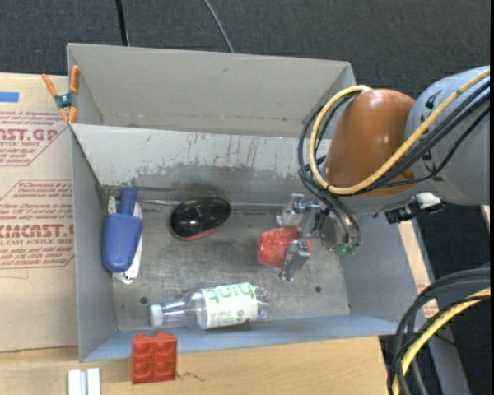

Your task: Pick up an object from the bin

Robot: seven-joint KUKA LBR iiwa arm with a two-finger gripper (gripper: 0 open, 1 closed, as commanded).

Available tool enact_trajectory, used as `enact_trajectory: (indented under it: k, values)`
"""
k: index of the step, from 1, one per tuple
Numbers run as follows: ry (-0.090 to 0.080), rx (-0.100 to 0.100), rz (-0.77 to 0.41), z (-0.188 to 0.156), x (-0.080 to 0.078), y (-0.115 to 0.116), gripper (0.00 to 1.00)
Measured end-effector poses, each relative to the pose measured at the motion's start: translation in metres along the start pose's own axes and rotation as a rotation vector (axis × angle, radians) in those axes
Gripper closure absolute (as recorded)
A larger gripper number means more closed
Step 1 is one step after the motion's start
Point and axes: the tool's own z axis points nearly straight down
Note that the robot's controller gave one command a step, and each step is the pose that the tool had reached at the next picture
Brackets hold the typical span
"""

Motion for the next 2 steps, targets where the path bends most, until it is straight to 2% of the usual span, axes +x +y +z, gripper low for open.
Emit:
enact_trajectory:
  k: [2]
  values:
    - [0.001, 0.001, -0.011, -0.0055, -0.0019, 0.0010, 1.00]
